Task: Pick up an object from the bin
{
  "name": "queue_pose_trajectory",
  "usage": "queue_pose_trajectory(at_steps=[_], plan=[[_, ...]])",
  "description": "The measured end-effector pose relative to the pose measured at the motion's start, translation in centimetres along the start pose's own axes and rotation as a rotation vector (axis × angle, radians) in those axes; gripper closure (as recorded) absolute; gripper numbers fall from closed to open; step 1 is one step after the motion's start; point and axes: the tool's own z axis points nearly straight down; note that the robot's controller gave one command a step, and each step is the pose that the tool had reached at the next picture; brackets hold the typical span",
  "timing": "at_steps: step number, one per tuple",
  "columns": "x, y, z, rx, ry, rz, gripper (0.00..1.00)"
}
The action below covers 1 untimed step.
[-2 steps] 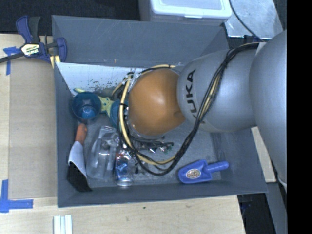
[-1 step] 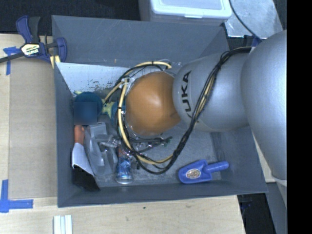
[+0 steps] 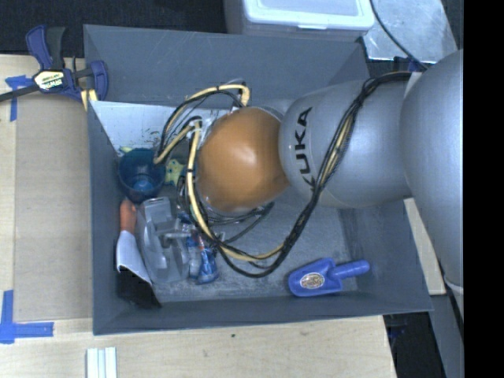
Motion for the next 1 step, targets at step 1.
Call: queue_pose_trajectory(at_steps=[1], plan=[[-0.01, -0.01, -0.02, 0.000, 0.000, 0.001, 1.00]])
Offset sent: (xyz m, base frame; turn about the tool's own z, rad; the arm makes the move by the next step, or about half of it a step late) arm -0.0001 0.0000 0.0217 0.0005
